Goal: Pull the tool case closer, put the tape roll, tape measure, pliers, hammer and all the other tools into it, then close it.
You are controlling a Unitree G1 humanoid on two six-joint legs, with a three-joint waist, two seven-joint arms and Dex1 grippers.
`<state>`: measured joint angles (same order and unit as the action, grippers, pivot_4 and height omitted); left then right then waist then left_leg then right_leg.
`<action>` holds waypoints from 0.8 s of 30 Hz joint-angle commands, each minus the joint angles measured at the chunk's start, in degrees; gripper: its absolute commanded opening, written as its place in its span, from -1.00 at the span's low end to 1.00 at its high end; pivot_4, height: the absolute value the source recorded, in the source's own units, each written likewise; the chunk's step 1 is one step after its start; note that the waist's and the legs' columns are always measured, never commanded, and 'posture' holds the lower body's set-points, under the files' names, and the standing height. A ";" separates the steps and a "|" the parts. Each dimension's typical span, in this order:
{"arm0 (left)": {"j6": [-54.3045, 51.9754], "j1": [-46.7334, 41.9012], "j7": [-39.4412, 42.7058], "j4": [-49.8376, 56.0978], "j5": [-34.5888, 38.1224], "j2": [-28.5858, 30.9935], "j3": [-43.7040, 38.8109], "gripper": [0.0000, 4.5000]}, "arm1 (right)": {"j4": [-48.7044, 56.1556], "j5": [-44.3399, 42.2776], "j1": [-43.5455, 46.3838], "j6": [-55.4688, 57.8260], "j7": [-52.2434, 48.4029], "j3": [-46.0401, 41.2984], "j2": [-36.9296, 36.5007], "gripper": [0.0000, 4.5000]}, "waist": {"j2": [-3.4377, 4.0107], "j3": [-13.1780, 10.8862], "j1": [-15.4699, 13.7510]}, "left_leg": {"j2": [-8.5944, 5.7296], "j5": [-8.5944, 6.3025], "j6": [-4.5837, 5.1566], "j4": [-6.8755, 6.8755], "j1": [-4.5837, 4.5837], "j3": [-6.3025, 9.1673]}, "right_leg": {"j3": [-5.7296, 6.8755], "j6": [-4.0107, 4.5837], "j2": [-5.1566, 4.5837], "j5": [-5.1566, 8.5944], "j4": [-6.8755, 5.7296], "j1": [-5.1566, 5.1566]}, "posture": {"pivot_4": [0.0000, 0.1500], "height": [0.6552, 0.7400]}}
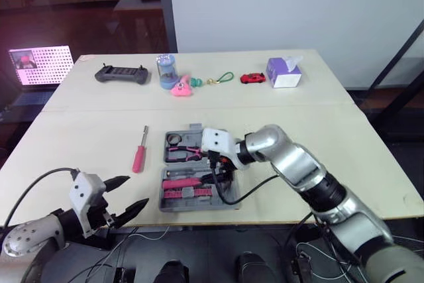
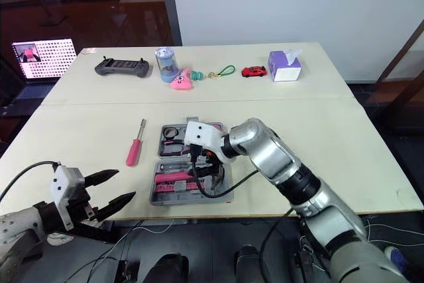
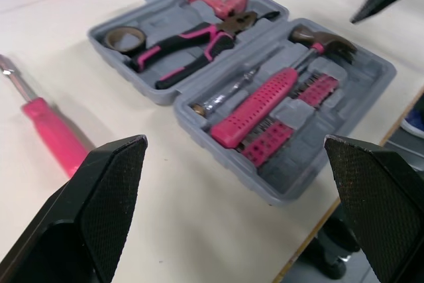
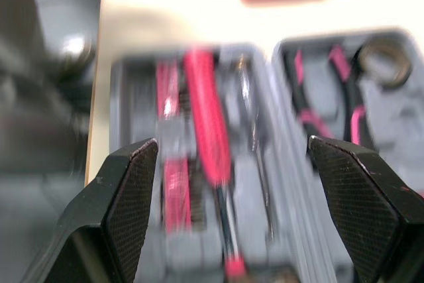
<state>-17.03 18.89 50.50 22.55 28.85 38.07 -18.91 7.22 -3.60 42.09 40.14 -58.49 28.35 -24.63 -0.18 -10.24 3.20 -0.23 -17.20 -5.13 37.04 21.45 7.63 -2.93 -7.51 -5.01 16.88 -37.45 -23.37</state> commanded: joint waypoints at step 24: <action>-1.39 -3.13 3.89 -0.12 0.31 4.39 0.11 1.00 | -26.56 8.84 -2.63 -8.65 2.28 8.30 8.70 -0.98 | -0.01 0.17 0.88 | 0.01 0.00 0.00 -0.05 -0.28 0.02 | 0.00 0.01 0.03 0.00 -0.03 0.22 | 1.00 1.00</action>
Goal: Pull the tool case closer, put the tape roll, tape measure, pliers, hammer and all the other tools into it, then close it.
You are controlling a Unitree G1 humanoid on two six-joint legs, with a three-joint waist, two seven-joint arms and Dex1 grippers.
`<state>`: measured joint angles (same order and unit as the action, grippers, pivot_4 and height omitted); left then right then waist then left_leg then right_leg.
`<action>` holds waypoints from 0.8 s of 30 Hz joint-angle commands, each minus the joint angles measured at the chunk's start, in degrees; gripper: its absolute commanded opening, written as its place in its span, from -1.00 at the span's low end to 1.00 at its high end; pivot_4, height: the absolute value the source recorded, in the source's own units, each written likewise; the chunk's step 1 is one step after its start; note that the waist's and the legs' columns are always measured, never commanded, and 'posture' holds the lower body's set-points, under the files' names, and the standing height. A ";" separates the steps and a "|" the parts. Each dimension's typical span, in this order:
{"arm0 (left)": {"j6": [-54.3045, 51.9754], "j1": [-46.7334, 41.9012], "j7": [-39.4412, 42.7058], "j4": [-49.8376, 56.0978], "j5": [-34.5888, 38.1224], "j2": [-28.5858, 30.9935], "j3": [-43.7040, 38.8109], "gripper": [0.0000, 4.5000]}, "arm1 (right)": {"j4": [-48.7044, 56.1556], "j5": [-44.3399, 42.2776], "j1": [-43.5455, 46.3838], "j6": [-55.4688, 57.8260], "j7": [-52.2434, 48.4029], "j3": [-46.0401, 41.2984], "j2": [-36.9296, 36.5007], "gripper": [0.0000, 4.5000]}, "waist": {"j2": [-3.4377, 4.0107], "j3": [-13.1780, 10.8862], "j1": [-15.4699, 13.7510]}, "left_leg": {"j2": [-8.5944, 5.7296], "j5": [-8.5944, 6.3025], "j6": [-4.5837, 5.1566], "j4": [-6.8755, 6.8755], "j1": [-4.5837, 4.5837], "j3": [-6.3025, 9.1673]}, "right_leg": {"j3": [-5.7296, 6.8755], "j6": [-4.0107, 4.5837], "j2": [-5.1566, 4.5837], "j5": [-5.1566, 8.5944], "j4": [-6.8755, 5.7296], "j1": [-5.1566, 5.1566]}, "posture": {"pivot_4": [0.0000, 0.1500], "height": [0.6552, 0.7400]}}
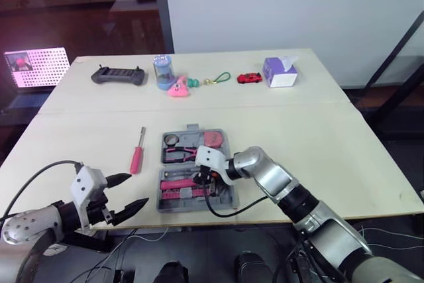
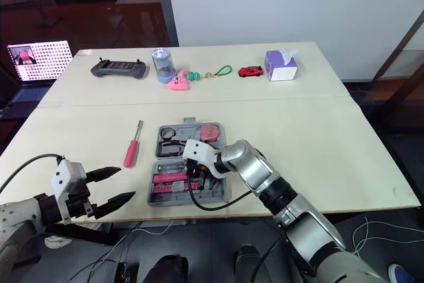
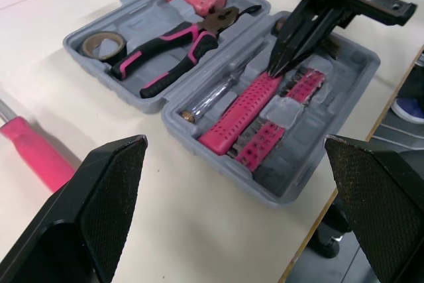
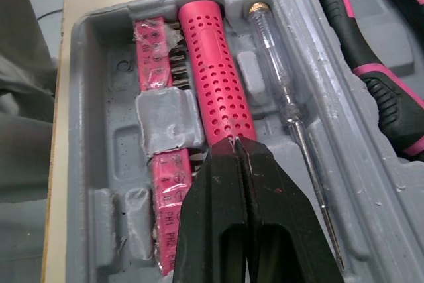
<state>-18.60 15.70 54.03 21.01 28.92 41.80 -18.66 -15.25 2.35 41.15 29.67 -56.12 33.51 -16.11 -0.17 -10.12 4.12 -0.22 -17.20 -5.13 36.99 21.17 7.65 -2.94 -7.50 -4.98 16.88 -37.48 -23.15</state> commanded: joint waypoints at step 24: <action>3.80 0.35 -3.69 -9.07 -1.30 -2.63 -5.45 1.00 | 5.39 -11.71 -7.19 -8.59 -0.52 -26.00 -9.09 -0.23 | -0.18 0.34 -1.28 | 0.02 -0.01 0.02 -0.31 -0.36 0.00 | 0.01 0.02 -0.02 0.03 0.27 0.38 | 1.00 1.00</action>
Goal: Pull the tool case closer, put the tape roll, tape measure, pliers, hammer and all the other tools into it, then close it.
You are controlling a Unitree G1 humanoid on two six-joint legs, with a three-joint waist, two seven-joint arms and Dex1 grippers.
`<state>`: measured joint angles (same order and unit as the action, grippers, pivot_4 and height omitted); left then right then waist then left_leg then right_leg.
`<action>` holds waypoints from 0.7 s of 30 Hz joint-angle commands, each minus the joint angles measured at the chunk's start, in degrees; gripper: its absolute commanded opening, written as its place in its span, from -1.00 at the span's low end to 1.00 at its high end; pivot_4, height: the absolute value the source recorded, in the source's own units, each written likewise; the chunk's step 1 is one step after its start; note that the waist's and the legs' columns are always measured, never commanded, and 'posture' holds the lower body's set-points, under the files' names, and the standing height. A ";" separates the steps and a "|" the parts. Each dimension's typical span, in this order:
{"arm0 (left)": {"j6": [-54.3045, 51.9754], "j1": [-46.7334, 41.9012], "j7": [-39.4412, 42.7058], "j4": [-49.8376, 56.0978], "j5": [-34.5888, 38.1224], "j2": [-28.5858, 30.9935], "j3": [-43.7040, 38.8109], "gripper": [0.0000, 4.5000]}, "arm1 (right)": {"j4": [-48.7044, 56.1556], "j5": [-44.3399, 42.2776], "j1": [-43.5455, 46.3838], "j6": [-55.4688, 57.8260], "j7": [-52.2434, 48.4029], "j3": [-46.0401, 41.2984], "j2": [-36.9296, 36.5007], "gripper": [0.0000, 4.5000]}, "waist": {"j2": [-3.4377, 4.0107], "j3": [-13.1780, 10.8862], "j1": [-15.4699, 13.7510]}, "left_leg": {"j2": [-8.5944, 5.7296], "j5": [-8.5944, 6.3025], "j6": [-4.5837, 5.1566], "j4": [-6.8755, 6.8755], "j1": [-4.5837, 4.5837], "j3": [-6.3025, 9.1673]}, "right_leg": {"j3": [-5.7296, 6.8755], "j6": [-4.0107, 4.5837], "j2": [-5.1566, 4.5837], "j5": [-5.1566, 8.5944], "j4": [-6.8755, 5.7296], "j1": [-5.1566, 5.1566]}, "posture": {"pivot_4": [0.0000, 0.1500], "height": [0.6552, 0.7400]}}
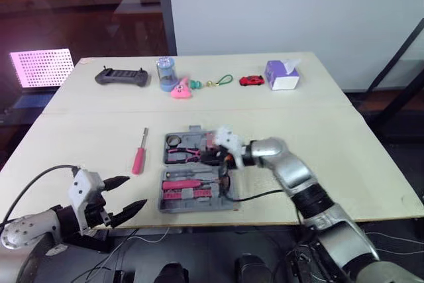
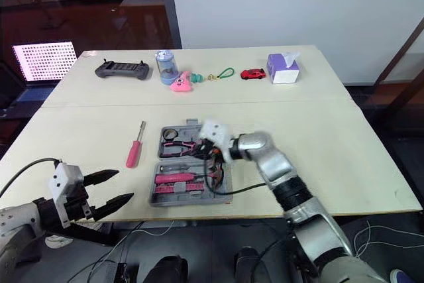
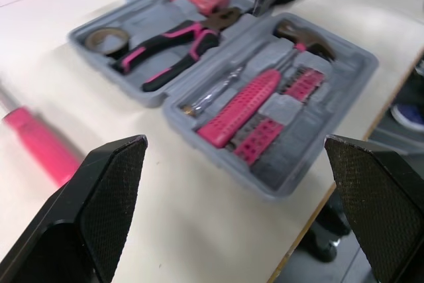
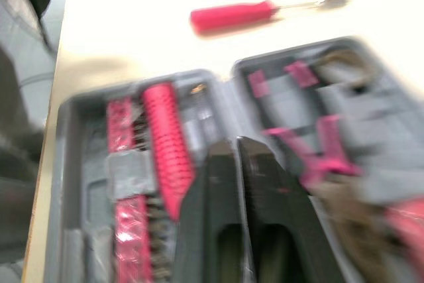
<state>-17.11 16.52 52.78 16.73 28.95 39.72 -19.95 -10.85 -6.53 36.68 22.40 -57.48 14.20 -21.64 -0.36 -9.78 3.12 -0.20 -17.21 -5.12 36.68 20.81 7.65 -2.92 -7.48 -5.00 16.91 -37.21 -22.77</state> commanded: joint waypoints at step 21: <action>12.24 1.71 -5.84 -21.67 0.40 -3.92 -16.61 1.00 | 3.81 -11.92 -22.05 -0.35 5.92 -27.74 -16.18 0.97 | -0.05 -0.05 -0.60 | 0.00 -0.01 0.03 0.08 0.03 -0.08 | -0.01 -0.01 0.00 0.00 0.06 0.06 | 1.00 1.00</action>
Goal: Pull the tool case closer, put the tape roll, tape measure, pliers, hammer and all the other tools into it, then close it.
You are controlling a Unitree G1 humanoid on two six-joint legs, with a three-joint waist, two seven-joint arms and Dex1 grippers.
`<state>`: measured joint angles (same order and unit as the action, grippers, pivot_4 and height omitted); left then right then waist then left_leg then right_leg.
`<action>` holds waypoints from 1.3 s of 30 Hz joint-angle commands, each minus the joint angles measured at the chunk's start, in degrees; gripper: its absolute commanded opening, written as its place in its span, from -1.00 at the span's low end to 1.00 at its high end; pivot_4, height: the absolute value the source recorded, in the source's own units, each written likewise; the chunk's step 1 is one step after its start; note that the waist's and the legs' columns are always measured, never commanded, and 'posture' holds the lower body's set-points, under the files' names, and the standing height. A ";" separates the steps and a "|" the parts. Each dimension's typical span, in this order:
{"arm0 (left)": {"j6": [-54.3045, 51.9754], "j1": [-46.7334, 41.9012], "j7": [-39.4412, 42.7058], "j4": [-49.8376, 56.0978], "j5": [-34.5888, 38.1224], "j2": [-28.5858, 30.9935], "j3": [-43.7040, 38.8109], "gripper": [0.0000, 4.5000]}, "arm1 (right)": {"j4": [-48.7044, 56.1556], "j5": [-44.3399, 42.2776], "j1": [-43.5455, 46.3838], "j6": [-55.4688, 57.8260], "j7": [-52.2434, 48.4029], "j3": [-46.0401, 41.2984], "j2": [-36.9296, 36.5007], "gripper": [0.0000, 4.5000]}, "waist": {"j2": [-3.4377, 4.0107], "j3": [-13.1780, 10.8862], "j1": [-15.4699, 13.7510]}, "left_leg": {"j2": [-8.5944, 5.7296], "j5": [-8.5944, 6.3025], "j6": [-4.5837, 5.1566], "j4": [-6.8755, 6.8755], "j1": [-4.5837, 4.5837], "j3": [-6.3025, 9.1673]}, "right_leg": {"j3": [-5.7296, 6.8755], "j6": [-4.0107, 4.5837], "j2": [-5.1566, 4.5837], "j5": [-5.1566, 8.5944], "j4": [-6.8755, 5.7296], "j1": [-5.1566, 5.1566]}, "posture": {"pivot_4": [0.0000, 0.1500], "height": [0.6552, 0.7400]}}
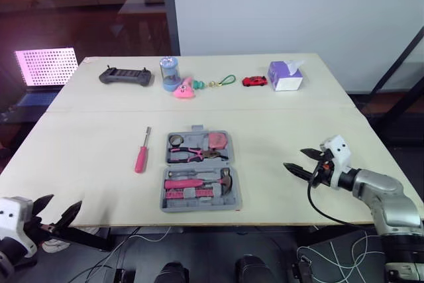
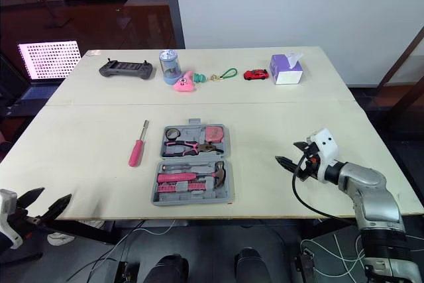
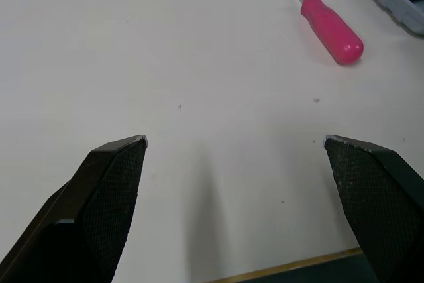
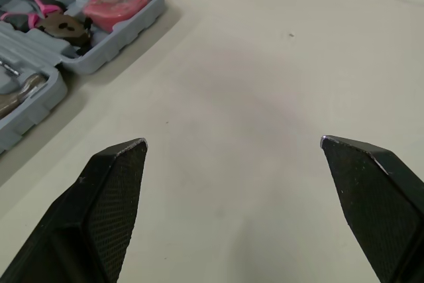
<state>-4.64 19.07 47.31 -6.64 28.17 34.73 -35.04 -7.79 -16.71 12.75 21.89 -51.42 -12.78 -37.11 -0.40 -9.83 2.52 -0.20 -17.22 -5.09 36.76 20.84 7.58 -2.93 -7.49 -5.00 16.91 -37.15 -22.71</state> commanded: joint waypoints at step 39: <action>-33.79 -51.18 -33.91 -14.25 -14.16 -10.93 26.78 1.00 | 31.62 -14.14 19.43 29.87 -2.10 16.72 -10.81 0.97 | -0.10 -0.15 0.00 | -0.06 0.12 -0.21 0.35 0.62 0.23 | 0.17 -0.07 -0.01 -0.05 -0.09 -0.44 | 1.00 1.00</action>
<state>-38.96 -31.57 13.81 -20.50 15.00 23.37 -7.85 23.11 -31.28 30.88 52.15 -53.86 4.43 -46.92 -0.50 -9.98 2.52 -0.27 -17.07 -5.37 37.10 21.46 7.80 -2.77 -7.56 -5.01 16.87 -37.24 -23.16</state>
